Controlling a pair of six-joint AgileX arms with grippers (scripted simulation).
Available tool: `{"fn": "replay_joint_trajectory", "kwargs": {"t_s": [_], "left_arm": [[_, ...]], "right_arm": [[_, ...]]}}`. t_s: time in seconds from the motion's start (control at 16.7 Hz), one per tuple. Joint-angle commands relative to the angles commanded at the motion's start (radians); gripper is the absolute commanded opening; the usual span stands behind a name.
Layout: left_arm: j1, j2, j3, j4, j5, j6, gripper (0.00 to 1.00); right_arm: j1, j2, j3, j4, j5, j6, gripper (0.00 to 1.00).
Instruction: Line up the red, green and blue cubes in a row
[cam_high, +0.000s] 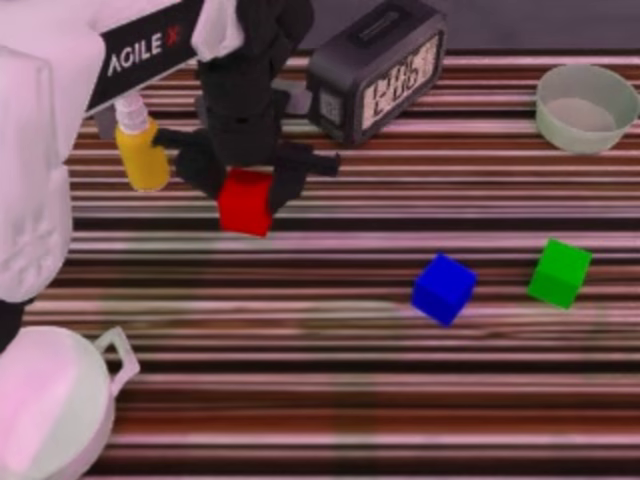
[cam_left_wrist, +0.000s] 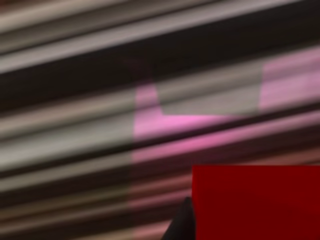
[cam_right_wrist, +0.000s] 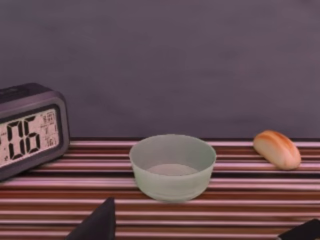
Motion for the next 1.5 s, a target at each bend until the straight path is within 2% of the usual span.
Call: {"fn": "replay_joint_trajectory", "kwargs": {"t_s": [0.36,0.84,1.02,1.5], "left_arm": [[-0.018,-0.031,-0.041,0.016,-0.002,-0.028,0.0],[-0.118,-0.318,-0.459,0.117,-0.012,-0.315,0.0],[-0.146,-0.395,-0.549,0.145,-0.015,-0.393,0.0],[-0.146,-0.389,-0.586,0.187,-0.015,-0.398,0.0]], "right_arm": [[0.0,0.0,0.0,0.0,0.0,0.0,1.0],[0.0,0.0,0.0,0.0,0.0,0.0,1.0],[0.0,0.0,0.0,0.0,0.0,0.0,1.0],[0.0,0.0,0.0,0.0,0.0,0.0,1.0]]}}
